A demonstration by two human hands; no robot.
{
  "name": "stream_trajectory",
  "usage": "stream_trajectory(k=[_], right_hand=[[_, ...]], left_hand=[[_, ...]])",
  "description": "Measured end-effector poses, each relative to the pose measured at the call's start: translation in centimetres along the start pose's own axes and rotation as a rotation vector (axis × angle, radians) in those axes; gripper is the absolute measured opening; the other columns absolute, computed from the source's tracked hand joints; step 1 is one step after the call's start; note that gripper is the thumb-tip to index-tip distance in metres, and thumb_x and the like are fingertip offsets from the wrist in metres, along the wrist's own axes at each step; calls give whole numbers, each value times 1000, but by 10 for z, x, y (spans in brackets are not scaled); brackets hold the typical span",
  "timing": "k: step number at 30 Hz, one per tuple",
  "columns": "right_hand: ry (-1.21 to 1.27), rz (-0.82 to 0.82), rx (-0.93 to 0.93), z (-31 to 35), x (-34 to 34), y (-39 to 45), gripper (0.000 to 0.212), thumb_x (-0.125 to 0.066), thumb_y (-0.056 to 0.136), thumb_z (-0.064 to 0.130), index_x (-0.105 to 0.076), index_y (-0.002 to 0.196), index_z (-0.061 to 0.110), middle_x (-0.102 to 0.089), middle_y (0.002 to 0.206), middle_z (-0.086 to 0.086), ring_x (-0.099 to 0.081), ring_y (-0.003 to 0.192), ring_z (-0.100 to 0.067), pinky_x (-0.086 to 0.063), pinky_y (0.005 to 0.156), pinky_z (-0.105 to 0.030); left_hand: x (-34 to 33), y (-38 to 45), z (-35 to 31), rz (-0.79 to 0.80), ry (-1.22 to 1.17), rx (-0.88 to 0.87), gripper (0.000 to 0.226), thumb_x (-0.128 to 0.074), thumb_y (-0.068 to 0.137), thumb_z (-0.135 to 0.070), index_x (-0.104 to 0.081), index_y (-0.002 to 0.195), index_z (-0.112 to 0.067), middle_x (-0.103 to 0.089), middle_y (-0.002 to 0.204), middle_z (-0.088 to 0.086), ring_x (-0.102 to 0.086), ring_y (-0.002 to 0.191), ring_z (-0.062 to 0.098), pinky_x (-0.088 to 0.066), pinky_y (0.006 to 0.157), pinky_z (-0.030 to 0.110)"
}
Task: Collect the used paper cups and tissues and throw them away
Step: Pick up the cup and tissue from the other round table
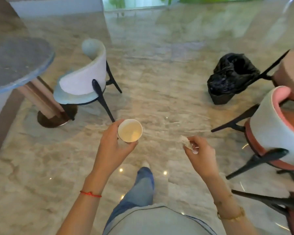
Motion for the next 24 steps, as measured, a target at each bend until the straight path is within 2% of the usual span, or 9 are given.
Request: stream_trajectory(k=[3,8,14,17,20,24], right_hand=[[-13,-76,-63,-27,17,43,20,-72,82,13,-68,102,12,-65,94,-4,-58,79,-13,-39,70,-17],[-20,-183,-119,-64,46,133,16,-72,82,15,-68,98,14,-64,89,-1,-57,76,-10,-38,66,-5],[-32,-324,-169,-90,87,255,20,-74,80,11,-67,99,11,-59,86,3,-54,74,-9,-39,64,-7],[-6,-364,-226,-111,103,303,21,-74,81,12,-66,100,15,-60,87,2,-55,73,-6,-40,63,-6],[18,-407,-289,-135,119,342,21,-73,82,14,-67,102,17,-62,89,0,-56,75,-4,-40,66,-3],[-23,-447,-361,-170,139,393,16,-72,81,14,-67,97,14,-62,85,-2,-56,73,-11,-39,65,-5]], left_hand=[[-47,61,-12,77,-26,-38,69,-83,69,-46,-45,126,-42,-52,121,-25,-51,112,2,-52,90,35],[-117,172,-39,177,-55,-125,70,-82,71,-40,-45,130,-38,-52,123,-22,-50,111,2,-51,89,31],[-191,313,-81,270,-58,-212,73,-83,70,-39,-45,131,-34,-52,127,-17,-51,115,12,-51,91,39],[-230,373,-101,321,-58,-258,77,-84,69,-38,-45,135,-30,-52,130,-12,-51,117,15,-51,92,40],[-268,423,-124,368,-81,-301,76,-84,68,-36,-45,133,-31,-53,129,-15,-53,115,14,-51,91,39],[-324,482,-150,426,-112,-342,74,-85,68,-33,-46,131,-33,-53,124,-17,-55,111,11,-53,88,35]])
Point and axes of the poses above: each hand's wrist, its own y-axis towards the middle knuckle, its own x-axis out of the back of the hand, z = x × y, the point moved 9 cm from there along y, towards the middle knuckle
